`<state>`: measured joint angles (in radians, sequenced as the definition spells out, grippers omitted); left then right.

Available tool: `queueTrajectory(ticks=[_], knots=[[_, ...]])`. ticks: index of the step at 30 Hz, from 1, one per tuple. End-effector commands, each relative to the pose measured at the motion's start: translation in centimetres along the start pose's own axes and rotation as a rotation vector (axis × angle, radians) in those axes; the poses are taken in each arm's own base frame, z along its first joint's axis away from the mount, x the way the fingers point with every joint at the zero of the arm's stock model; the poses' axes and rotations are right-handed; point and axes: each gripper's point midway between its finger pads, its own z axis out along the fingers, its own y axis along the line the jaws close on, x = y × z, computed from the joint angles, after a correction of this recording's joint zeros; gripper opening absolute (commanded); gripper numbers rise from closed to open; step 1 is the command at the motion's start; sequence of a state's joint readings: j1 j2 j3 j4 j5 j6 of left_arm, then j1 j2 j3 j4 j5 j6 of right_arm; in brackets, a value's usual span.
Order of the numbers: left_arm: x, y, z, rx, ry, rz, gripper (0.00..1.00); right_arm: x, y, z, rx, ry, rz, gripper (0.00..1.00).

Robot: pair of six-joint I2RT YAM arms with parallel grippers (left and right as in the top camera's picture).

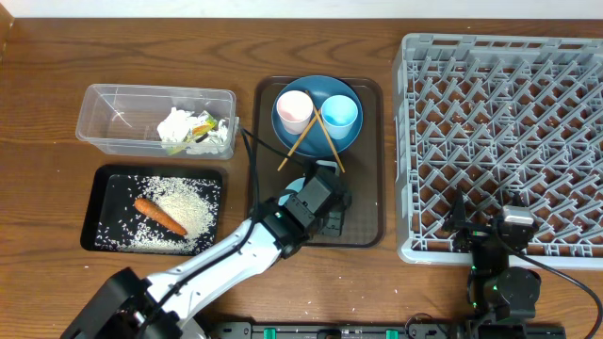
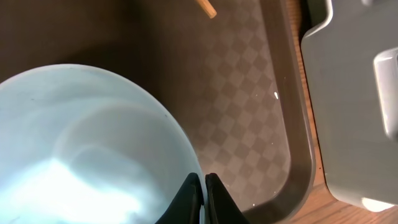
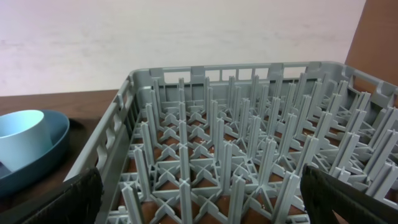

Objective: Sort waste into correct bins and load items into the dishwasher rack
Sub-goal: 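Lower the bowl onto the brown tray and open the left gripper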

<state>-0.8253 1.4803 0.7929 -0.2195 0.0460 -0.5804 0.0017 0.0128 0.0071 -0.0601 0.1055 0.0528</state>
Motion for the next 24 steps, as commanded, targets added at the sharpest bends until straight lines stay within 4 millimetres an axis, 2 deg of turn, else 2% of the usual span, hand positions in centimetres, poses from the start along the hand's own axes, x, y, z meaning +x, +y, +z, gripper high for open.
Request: queueTrajectory(ticks=[1, 4, 5, 6, 7, 8, 10, 14, 17, 21, 24], knots=[[0.2, -0.3, 0.6, 0.004, 0.010, -0.003, 0.06, 0.2, 0.2, 0.0, -0.008, 0.008, 0.012, 0.99], [-0.2, -0.5, 0.6, 0.015, -0.005, -0.003, 0.08, 0.2, 0.2, 0.0, -0.007, 0.008, 0.012, 0.99], [-0.3, -0.6, 0.6, 0.020, -0.010, -0.003, 0.11, 0.2, 0.2, 0.0, -0.007, 0.008, 0.012, 0.99], [-0.4, -0.7, 0.6, 0.025, -0.012, -0.004, 0.17, 0.2, 0.2, 0.0, -0.007, 0.008, 0.012, 0.99], [-0.4, -0.9, 0.6, 0.031, -0.012, -0.004, 0.29, 0.2, 0.2, 0.0, -0.007, 0.008, 0.012, 0.99], [-0.4, -0.9, 0.6, 0.032, -0.012, -0.004, 0.36, 0.2, 0.2, 0.0, -0.007, 0.008, 0.012, 0.99], [-0.5, -1.0, 0.5, 0.036, -0.013, -0.003, 0.41, 0.2, 0.2, 0.0, -0.007, 0.008, 0.012, 0.99], [-1.3, -1.6, -0.7, 0.060, -0.048, 0.011, 0.43, 0.2, 0.2, 0.0, -0.007, 0.008, 0.012, 0.99], [-2.6, -1.7, -2.7, 0.077, -0.099, 0.048, 0.40, 0.2, 0.2, 0.0, -0.007, 0.008, 0.012, 0.99], [-4.2, 1.5, -6.2, -0.024, -0.179, -0.003, 0.37, 0.2, 0.2, 0.0, -0.007, 0.008, 0.012, 0.99], [-4.4, 4.9, -8.5, -0.111, -0.194, -0.062, 0.37, 0.2, 0.2, 0.0, -0.007, 0.008, 0.012, 0.99]])
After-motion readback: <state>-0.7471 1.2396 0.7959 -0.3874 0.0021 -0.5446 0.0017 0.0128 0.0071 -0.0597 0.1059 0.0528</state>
